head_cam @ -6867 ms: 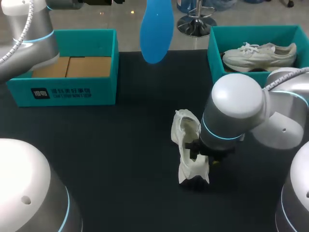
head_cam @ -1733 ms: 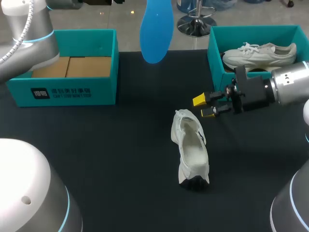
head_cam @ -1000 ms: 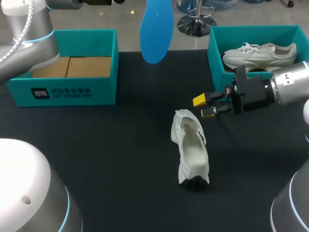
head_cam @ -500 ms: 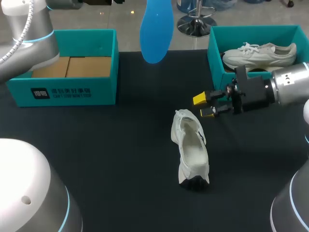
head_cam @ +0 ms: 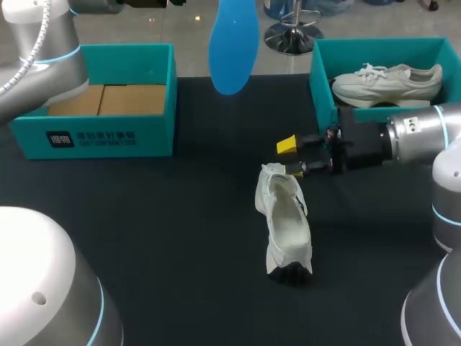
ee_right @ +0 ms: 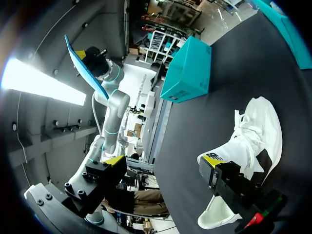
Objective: Take the shoe out of the shoebox, open the shoe tongue, remove and reinsert the insole, then place the shoe into the shoebox
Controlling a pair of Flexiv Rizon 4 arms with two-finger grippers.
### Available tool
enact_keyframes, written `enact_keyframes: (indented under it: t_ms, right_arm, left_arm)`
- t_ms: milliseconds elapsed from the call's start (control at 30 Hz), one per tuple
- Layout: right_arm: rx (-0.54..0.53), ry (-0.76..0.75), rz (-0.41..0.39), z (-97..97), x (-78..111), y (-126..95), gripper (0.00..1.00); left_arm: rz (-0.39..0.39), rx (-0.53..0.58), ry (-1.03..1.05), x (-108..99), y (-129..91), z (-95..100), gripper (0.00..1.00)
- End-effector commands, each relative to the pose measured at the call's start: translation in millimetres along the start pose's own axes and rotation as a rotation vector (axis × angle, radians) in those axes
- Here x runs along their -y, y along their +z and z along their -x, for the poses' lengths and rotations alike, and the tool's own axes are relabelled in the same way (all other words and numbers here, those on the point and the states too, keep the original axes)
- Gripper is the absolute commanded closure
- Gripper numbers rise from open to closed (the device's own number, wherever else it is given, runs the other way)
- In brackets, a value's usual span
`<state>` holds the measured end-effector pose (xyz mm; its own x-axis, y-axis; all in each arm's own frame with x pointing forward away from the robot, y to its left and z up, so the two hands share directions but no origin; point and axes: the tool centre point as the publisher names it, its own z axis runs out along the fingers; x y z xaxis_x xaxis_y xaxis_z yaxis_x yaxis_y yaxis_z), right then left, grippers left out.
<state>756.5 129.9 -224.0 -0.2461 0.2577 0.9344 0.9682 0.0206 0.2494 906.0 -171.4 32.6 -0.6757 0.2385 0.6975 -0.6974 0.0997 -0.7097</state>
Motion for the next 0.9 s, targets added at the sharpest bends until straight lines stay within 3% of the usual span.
enact_keyframes:
  t_ms: [33,633,900]
  right_arm:
    - [0.006,0.004,-0.013,-0.2,-8.5,10,0.00]
    - [0.025,0.002,0.009,-4.3,-8.3,7,0.00]
    - [0.025,0.002,0.009,-4.3,-8.3,7,0.00]
  left_arm:
    - [0.000,0.001,0.000,-1,0,-0.3,1.00]
    - [0.000,0.001,0.000,-1,0,-0.3,1.00]
    - [-0.014,-0.025,0.460,-29,-14,-17.7,1.00]
